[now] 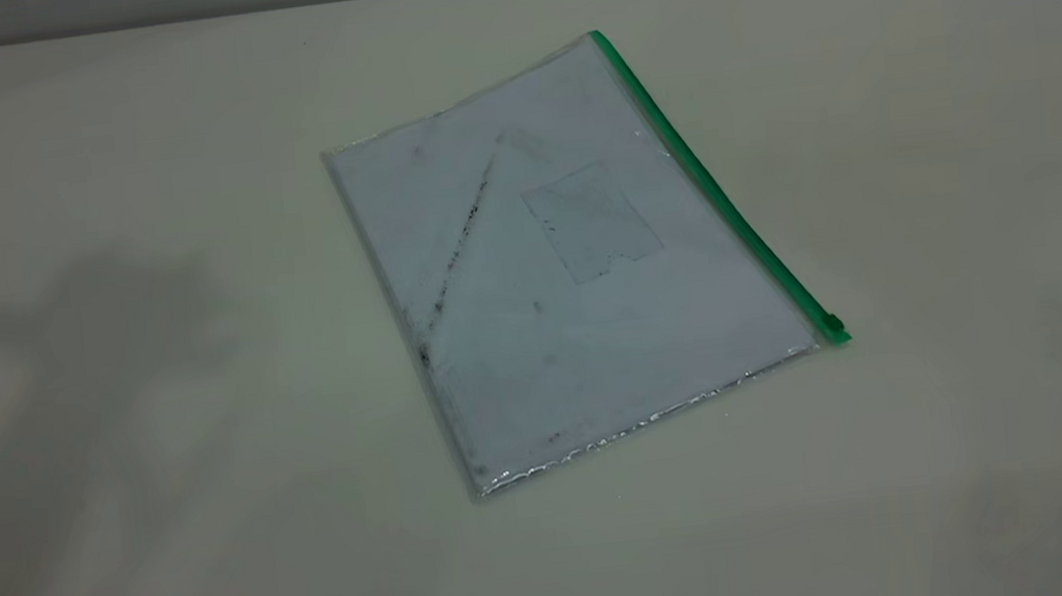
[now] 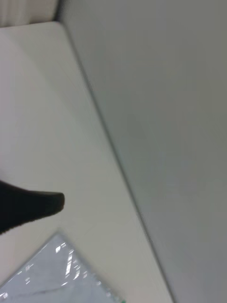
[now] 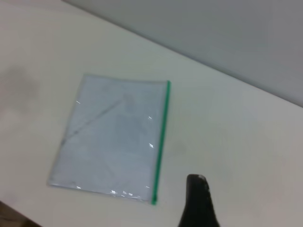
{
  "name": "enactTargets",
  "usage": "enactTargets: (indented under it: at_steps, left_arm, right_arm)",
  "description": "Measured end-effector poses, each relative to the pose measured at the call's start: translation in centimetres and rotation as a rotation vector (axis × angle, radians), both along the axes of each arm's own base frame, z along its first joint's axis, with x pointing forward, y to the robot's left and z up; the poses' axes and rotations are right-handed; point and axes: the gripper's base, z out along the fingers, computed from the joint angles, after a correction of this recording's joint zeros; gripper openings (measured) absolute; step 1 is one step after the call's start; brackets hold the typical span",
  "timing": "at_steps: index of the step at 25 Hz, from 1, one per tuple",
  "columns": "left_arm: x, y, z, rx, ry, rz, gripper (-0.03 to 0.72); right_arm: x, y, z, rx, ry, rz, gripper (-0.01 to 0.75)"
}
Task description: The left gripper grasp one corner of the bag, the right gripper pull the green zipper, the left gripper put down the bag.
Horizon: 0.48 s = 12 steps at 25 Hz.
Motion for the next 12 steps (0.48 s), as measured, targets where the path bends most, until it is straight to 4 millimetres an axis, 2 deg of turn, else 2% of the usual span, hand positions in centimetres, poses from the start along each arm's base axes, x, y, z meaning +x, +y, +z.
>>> enactTargets:
  at_steps: [4, 7, 12]
  left_arm:
    - [-5.3, 2.0, -0.5, -0.047, 0.020, 0.044, 0.581]
    - [-8.9, 3.3, -1.9, -0.049, 0.042, 0.053, 0.581]
    - [-14.6, 5.5, -5.5, -0.059, 0.079, 0.074, 0.581]
  right_arm:
    - [-2.2, -0.1, -3.0, 0.017, 0.015, 0.010, 0.585]
    - [-2.8, -0.2, -5.6, 0.026, 0.031, 0.006, 0.585]
    - [-3.4, -0.2, -9.4, 0.039, 0.071, 0.005, 0.585]
